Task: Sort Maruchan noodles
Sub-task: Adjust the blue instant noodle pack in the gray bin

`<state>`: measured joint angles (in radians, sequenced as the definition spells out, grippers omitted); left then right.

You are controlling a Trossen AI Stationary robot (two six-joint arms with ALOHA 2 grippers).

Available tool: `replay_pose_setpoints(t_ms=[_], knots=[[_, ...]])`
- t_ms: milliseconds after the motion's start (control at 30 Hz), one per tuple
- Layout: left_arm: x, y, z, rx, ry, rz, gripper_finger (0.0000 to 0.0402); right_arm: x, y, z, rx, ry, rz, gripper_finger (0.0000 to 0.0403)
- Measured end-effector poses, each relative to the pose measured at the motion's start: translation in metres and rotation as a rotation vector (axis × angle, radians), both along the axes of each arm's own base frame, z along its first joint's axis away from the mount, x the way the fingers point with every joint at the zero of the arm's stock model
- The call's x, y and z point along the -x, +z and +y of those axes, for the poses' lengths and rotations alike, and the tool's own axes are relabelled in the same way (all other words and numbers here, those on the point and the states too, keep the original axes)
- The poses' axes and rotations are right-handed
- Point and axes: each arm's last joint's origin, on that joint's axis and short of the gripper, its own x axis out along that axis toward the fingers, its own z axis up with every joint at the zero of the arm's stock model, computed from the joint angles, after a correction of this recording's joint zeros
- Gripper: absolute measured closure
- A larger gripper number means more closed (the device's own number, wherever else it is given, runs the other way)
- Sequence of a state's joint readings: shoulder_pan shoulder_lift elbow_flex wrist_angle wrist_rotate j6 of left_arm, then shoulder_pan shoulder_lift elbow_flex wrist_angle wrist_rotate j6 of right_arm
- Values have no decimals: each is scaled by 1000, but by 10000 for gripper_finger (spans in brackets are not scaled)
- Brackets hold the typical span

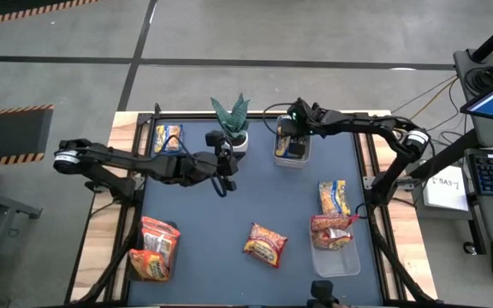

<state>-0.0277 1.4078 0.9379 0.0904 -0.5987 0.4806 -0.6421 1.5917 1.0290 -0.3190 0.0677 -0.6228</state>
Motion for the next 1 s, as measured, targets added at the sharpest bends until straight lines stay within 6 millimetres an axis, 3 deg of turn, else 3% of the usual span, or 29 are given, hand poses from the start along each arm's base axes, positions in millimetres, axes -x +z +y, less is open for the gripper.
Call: replay_pose_setpoints(t_ms=[633, 833, 1000], knots=[[-1, 3, 0, -3, -1, -28, 401, -8, 42, -10, 80, -113, 58, 394], [-1, 2, 0, -3, -1, -27, 402, -9, 47, -9, 61, -108, 55, 394], [-1, 2, 0, -3, -1, -27, 402, -12, 46, -6, -63, -26, -34, 394]])
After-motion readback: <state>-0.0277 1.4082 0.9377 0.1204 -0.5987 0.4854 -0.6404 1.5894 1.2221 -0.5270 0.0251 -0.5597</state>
